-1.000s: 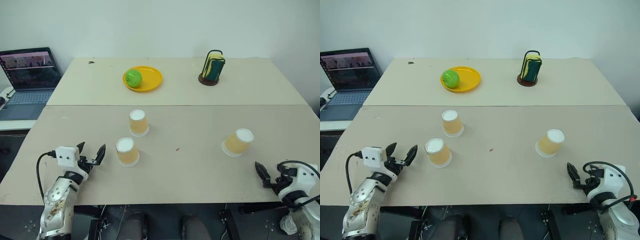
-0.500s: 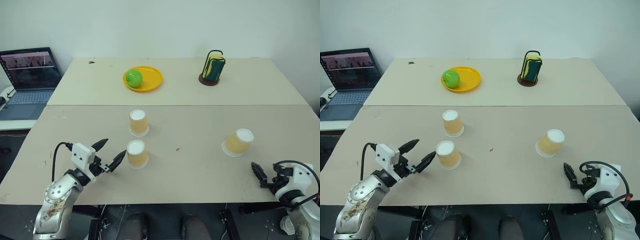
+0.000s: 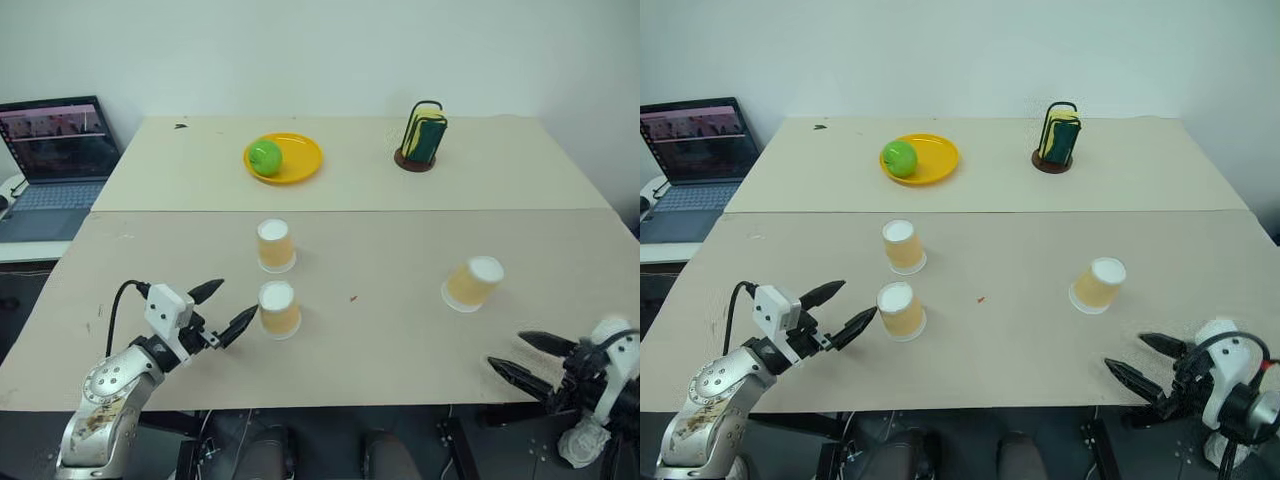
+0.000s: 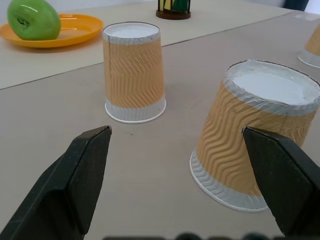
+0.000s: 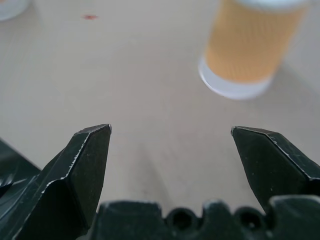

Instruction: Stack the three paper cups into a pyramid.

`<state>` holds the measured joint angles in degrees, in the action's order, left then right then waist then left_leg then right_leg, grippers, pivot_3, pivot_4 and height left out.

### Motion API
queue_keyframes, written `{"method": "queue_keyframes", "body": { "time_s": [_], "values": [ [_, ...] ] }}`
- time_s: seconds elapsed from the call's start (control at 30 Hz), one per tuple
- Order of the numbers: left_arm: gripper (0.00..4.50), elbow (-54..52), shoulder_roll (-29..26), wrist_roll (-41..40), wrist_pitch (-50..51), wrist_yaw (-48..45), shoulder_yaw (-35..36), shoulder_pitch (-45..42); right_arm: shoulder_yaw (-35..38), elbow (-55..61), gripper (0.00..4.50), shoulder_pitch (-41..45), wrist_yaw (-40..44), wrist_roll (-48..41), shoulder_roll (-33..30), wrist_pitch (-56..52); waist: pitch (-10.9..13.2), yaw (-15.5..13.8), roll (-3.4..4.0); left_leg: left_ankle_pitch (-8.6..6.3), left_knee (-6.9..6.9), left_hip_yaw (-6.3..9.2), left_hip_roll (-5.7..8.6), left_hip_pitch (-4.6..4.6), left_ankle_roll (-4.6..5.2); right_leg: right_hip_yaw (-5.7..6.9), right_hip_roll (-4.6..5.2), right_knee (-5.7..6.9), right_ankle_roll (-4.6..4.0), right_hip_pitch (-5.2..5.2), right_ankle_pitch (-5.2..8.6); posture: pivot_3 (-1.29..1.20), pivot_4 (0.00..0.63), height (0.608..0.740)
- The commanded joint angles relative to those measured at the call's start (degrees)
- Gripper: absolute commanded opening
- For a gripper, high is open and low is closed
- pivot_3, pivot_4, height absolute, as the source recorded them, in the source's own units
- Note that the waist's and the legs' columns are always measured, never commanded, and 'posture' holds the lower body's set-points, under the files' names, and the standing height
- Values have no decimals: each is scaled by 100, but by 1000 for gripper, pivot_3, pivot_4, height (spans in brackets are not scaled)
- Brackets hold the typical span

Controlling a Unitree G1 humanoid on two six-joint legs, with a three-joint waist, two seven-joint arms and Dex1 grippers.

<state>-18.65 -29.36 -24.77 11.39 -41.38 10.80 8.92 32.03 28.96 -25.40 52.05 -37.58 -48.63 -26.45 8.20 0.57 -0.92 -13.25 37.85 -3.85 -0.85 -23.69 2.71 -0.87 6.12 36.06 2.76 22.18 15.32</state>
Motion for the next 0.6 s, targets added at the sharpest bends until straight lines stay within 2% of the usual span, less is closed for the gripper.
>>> {"method": "queue_keyframes", "body": {
  "time_s": [0.03,0.3,0.43,0.6],
  "values": [
    [4464,-330,-257,-287,178,-448,-66,204,-148,827,4500,370,-98,-462,-191,-359,1,-11,-6,0,0,1,1,0,0,3,-6,0,1,0,1,0,150,735],
    [4464,-892,-662,-586,476,-838,-119,406,-304,1075,4500,922,-394,-789,-68,-641,12,-159,-28,-5,1,4,8,-16,7,13,5,-10,2,4,2,0,150,735],
    [4464,-950,-594,-546,550,-733,-241,145,-390,960,4500,765,-374,-526,-9,-554,12,-161,-28,-4,1,4,7,-15,7,12,9,-9,2,2,2,0,150,735],
    [4464,-659,-394,-332,520,-540,-542,-391,-296,1017,4500,730,-418,-623,140,-550,12,-142,-28,-4,4,2,7,-15,7,12,0,-6,3,2,1,0,150,735]
  ]
}}
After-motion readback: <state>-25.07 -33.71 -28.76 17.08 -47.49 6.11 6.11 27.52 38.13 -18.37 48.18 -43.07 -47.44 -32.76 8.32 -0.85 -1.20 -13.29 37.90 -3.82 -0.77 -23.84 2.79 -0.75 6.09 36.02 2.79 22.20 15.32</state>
